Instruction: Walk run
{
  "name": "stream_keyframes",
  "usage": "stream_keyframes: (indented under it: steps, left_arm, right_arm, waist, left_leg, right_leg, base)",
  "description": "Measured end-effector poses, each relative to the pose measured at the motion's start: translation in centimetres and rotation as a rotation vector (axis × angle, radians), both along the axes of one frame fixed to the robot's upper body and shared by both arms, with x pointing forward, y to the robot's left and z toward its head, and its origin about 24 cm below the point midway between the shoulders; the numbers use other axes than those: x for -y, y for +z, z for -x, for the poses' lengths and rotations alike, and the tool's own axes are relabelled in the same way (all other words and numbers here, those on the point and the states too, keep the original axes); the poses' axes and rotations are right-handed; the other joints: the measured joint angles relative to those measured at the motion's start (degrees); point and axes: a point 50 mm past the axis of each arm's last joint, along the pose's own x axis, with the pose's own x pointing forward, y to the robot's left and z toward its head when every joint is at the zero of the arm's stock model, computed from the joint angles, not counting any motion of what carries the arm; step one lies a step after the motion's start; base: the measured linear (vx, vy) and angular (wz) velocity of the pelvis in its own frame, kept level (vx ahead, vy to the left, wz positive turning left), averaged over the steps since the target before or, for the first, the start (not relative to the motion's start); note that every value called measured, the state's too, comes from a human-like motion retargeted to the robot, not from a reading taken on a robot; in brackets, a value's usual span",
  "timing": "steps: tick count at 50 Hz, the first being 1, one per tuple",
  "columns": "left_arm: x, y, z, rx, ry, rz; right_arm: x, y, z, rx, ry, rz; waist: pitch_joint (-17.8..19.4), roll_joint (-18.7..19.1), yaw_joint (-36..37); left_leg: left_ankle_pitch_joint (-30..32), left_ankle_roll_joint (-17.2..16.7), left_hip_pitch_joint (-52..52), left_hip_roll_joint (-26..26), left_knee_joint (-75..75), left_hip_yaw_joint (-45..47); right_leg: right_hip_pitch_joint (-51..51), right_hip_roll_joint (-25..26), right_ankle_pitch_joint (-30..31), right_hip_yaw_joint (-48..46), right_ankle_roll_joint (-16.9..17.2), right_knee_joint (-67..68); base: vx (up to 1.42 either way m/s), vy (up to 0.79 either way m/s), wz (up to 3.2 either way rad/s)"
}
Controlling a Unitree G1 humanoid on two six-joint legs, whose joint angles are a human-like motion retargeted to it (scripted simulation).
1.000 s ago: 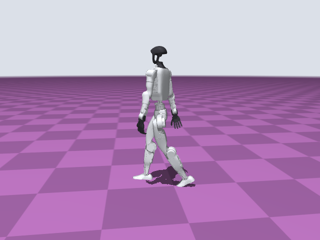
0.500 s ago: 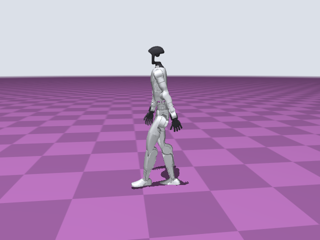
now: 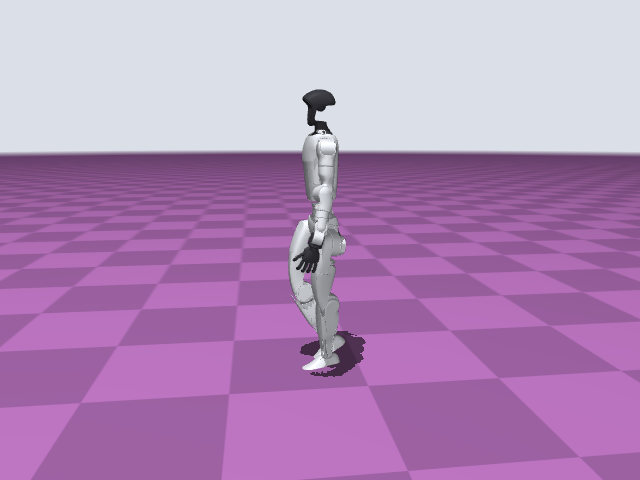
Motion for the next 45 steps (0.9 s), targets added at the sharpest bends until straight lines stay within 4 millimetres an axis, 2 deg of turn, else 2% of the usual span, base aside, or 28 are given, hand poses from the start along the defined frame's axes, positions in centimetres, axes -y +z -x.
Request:
stream_keyframes:
  steps: [4,7,8,10,12,15,16,18,20,23,25,27,28,29,31,35,40,45]
  left_arm:
    - [-0.3,1.8,-6.0,0.192,-0.103,-0.014]
    - [-0.2,3.1,-9.0,0.301,-0.159,-0.038]
    - [-0.2,3.4,-9.6,0.326,-0.17,-0.044]
    - [0.1,3.6,-10.1,0.355,-0.179,-0.051]
    - [0.2,3.4,-9.6,0.341,-0.174,-0.047]
    - [0.5,2.4,-7.7,0.264,-0.202,-0.015]
    - [0.6,2.0,-6.7,0.222,-0.22,-0.007]
    - [0.8,1.0,-4.2,0.118,-0.255,-0.001]
    - [1.0,0.1,-1.0,-0.012,-0.276,-0.014]
    - [1.4,-0.9,4.7,-0.22,-0.271,-0.044]
    - [1.8,-1.0,8.0,-0.331,-0.248,-0.038]
    - [1.8,-0.9,10.6,-0.412,-0.214,0.008]
    - [1.9,-0.7,11.7,-0.447,-0.199,0.038]
    - [2.0,-0.6,12.7,-0.477,-0.184,0.064]
    - [2.4,-0.4,14.4,-0.52,-0.145,0.094]
    - [3.2,-0.2,16.6,-0.521,0.004,0.077]
    - [4.5,0.0,18.0,-0.525,0.176,0.104]
    - [6.0,0.0,18.2,-0.545,0.24,0.165]
  right_arm:
    - [-1.3,0.2,1.4,-0.037,-0.209,-0.046]
    - [-2.0,0.2,1.4,-0.048,-0.25,-0.083]
    - [-2.0,0.2,1.3,-0.048,-0.237,-0.092]
    - [-1.8,0.1,0.9,-0.04,-0.186,-0.098]
    - [-1.2,-0.1,0.2,-0.023,-0.11,-0.086]
    - [-0.3,-0.2,-0.9,0.004,-0.013,-0.045]
    - [-0.1,-0.3,-1.2,0.013,0.003,-0.032]
    - [0.4,-0.3,-1.7,0.026,0.016,-0.011]
    - [0.8,-0.3,-1.9,0.032,0.001,0.002]
    - [1.1,-0.2,-2.4,0.033,-0.068,0.012]
    - [1.3,-0.3,-3.5,0.055,-0.117,0.013]
    - [1.2,-0.5,-5.2,0.105,-0.132,0.009]
    - [1.1,-0.6,-6.2,0.137,-0.133,0.007]
    - [1.0,-0.7,-7.3,0.171,-0.129,0.005]
    - [1.0,-0.7,-9.6,0.244,-0.105,0.004]
    - [1.0,-0.4,-14.6,0.397,0.006,0.003]
    - [1.4,0.8,-20.0,0.586,0.12,0.037]
    - [1.6,2.1,-23.4,0.711,0.151,0.058]
  waist:
    - [1.1,-2.4,-3.0]
    - [2.5,-4.4,-4.5]
    - [3.0,-4.9,-4.7]
    - [3.9,-6.0,-4.8]
    - [4.3,-6.5,-3.8]
    - [4.5,-6.4,-4.7]
    - [4.3,-5.9,-5.4]
    - [4.2,-4.7,-7.7]
    - [3.9,-3.4,-9.9]
    - [2.7,-1.9,-8.5]
    - [2.9,-2.0,-7.8]
    - [2.2,-3.9,-7.1]
    - [1.8,-4.5,-7.3]
    - [1.7,-4.9,-7.5]
    - [1.6,-5.6,-7.0]
    - [2.6,-7.7,-2.7]
    - [3.7,-7.4,1.3]
    - [5.0,-6.2,3.9]
  left_leg:
    - [-1.2,0.0,4.5,-3.8,-0.1,-4.2]
    - [-2.3,0.0,8.4,-6.2,-0.1,-6.8]
    - [-2.8,0.0,9.7,-6.7,-0.1,-7.1]
    - [-3.7,0.0,12.3,-7.9,0.1,-7.4]
    - [-4.7,0.0,14.4,-8.3,0.0,-5.8]
    - [-5.3,-0.4,16.4,-8.6,0.9,-5.3]
    - [-4.9,-0.9,16.7,-8.3,1.6,-5.4]
    - [-3.4,-2.0,17.4,-7.5,3.6,-7.1]
    - [0.1,-4.0,18.1,-6.8,6.2,-9.1]
    - [13.0,-9.9,16.9,-5.0,12.5,-6.7]
    - [22.3,-15.6,14.3,-4.2,20.4,-4.5]
    - [27.3,-20.9,10.7,-3.4,29.5,0.8]
    - [29.0,-22.6,8.6,-2.6,34.0,2.7]
    - [27.9,-22.2,6.4,-1.6,38.1,3.7]
    - [22.0,-19.1,1.7,0.3,44.8,4.5]
    - [11.0,-13.2,-7.1,-0.4,47.1,4.6]
    - [6.4,-12.5,-14.1,0.6,31.6,3.3]
    - [8.5,-13.7,-17.2,2.3,10.1,3.6]
  right_leg:
    - [-2.0,-3.1,0.5,5.0,3.2,-16.4]
    - [-4.6,-4.4,-1.2,9.3,6.0,-25.2]
    - [-5.5,-4.9,-1.5,9.3,7.2,-27.9]
    - [-6.7,-6.5,-2.1,7.0,13.8,-32.8]
    - [-7.4,-7.8,-2.9,0.6,17.2,-35.4]
    - [-7.7,-6.7,-2.8,1.8,14.7,-34.7]
    - [-7.5,-6.6,-2.0,1.0,11.3,-33.5]
    - [-6.2,-6.5,-0.1,-1.2,6.8,-32.5]
    - [-4.7,-4.9,3.3,3.8,4.4,-32.4]
    - [-2.8,-3.5,1.5,5.8,1.6,-30.3]
    - [-0.6,-4.1,-0.8,5.4,0.8,-29.4]
    - [1.9,-6.3,-2.2,0.8,0.4,-29.8]
    - [2.8,-6.3,-3.1,1.5,0.2,-30.0]
    - [3.9,-6.3,-4.0,2.2,0.3,-30.2]
    - [6.2,-6.5,-5.0,1.3,0.6,-30.9]
    - [10.6,-5.6,-6.0,-0.1,0.2,-32.6]
    - [14.5,-2.0,-8.4,-0.4,-0.9,-33.5]
    - [18.6,2.4,-11.1,-0.8,-1.9,-33.9]
  base:
    - [0.52,-0.14,1.66]
    - [0.59,-0.19,1.24]
    - [0.63,-0.21,0.85]
    - [0.62,-0.23,0.49]
    - [0.51,-0.18,0.05]
    - [0.63,-0.23,0.46]
    - [0.63,-0.19,0.82]
    - [0.77,-0.27,1.25]
    - [0.89,-0.38,1.11]
    - [0.76,-0.29,0.28]
    - [0.84,-0.32,0.19]
    - [0.71,-0.32,0.09]
    - [0.66,-0.31,0.41]
    - [0.68,-0.32,0.6]
    - [0.59,-0.29,0.3]
    - [0.53,-0.25,-0.54]
    - [0.55,-0.21,-0.33]
    - [0.53,-0.17,-0.29]
